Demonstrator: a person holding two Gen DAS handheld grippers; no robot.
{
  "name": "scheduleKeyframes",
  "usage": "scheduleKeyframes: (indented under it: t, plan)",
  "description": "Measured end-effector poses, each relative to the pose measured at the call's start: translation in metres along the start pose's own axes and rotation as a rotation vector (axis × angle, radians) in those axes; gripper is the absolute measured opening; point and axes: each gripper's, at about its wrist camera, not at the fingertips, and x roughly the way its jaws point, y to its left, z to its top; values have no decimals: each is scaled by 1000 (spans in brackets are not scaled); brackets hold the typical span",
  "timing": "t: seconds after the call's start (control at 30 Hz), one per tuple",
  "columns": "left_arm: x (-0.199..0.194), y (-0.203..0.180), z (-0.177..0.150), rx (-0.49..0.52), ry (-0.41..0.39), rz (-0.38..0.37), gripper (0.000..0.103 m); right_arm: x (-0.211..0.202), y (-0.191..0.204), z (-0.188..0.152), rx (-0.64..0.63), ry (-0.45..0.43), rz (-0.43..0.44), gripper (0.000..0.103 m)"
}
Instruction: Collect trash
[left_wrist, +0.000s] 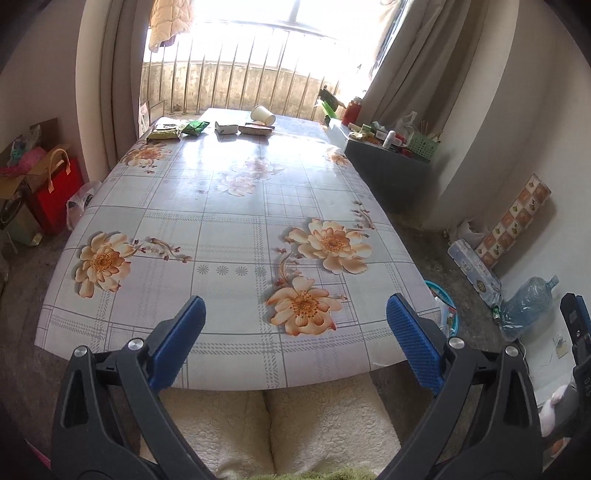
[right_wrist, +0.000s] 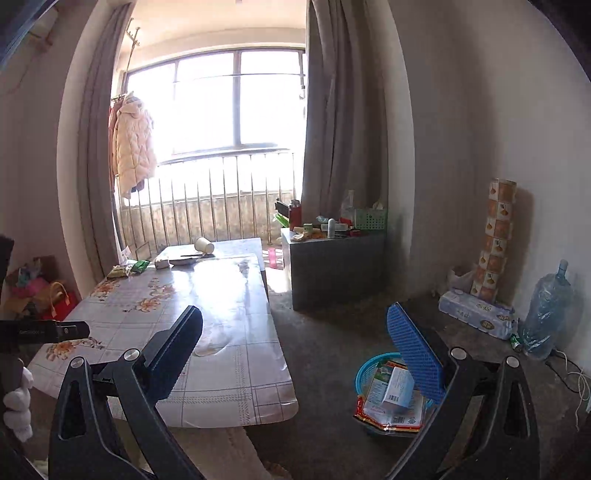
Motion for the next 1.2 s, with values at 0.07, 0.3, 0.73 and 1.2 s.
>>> scheduleKeyframes:
  t: [0.07, 0.3, 0.73, 1.2]
  plan:
    - [-6, 0, -7, 11, -49, 79, 94, -5, 19, -5, -25, 6, 17, 97]
    - [-31, 0, -8, 86, -195, 257, 94, -24, 48, -12, 12, -45, 32, 97]
    - [15, -9, -38, 160, 97, 259, 94, 56, 50, -68, -81, 497, -59, 97]
    - [39, -1, -60, 123, 233, 311, 94, 67, 26, -85, -36, 573, -100, 97]
